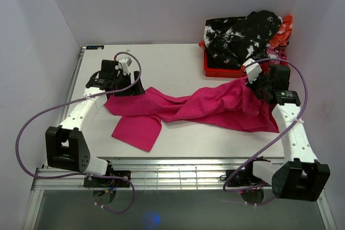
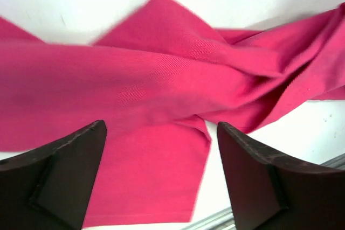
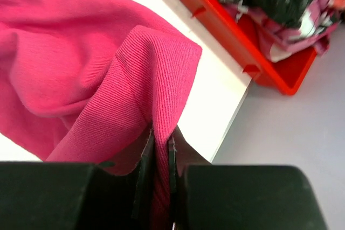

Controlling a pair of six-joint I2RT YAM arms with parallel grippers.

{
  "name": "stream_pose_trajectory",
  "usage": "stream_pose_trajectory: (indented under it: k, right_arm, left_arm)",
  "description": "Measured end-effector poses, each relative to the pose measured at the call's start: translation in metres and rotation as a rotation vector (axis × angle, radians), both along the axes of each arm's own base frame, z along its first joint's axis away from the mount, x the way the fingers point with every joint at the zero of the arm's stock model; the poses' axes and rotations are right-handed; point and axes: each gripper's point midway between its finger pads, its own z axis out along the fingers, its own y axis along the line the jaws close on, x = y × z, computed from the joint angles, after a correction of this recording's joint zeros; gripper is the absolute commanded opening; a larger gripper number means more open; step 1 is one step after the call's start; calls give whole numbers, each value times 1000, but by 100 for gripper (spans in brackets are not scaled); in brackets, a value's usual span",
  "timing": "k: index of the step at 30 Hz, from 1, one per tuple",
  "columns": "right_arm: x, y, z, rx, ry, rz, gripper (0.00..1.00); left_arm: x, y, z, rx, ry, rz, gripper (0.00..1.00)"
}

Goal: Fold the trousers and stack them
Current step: Move the trousers to the center of the board

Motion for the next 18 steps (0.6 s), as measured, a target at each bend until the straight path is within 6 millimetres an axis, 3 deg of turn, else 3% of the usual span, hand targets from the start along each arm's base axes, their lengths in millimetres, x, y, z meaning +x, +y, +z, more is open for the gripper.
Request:
stream_pose_trajectory:
  k: [4,7,11,18]
  right_arm:
    - [6,-17,-21,3,79,-44,8]
    - [8,-20,-28,27,131,-60,8]
    - [6,-14,-20,67,158,-51,8]
    - [10,-7,1,128,182,-49,8]
  left_arm:
    - [24,14,43,56,-163,-108,94]
    - [28,35,50,125,-214,-182,92]
    - [5,45,30,213,-203,-400,91]
    - [-75,44,-41,264,-58,-775,86]
